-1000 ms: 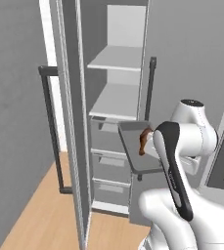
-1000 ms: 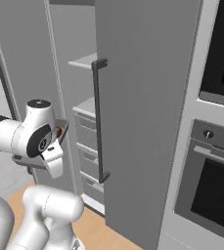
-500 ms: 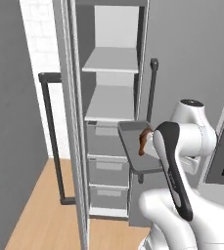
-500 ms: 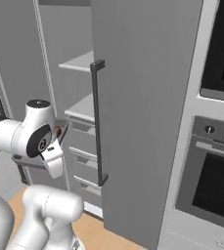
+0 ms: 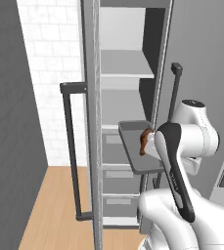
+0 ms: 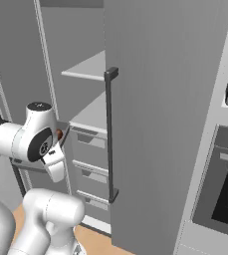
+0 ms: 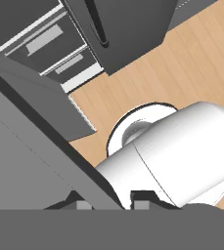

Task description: Take the meat container that has the chicken drumstick and place it on the second highest rack of the freezer. Then take the vegetable container that has the carrot and garlic and place it on the highest rack of the freezer.

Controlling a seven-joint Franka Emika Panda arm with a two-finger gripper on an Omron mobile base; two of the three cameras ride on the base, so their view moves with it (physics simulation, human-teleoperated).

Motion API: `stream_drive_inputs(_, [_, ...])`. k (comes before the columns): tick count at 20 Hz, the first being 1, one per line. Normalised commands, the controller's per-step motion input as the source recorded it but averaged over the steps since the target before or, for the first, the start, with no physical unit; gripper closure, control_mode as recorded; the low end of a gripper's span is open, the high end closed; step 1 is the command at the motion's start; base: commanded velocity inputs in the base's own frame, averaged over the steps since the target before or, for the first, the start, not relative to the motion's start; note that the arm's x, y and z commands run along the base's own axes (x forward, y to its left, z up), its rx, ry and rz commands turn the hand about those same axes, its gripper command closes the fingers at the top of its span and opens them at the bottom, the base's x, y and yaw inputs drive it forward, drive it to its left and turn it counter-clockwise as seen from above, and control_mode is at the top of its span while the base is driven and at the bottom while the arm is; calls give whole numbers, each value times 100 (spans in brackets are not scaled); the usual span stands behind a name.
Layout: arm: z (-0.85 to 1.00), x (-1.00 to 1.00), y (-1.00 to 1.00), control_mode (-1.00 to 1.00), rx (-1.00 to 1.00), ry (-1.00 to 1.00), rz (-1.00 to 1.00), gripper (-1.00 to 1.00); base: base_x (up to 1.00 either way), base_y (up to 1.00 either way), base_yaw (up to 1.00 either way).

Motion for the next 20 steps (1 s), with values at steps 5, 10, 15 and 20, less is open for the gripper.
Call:
stream_drive_inputs(5, [0,0,0,100,0,0,0,100,69,4,-9])
stream_drive_inputs(10, [0,0,0,100,0,0,0,100,19,5,0])
stream_drive_inputs(15, [0,0,2,-100,-1,0,0,100,-5,7,0])
stream_drive_inputs(20, [3,32,10,-100,0,0,-13,100,0,0,0])
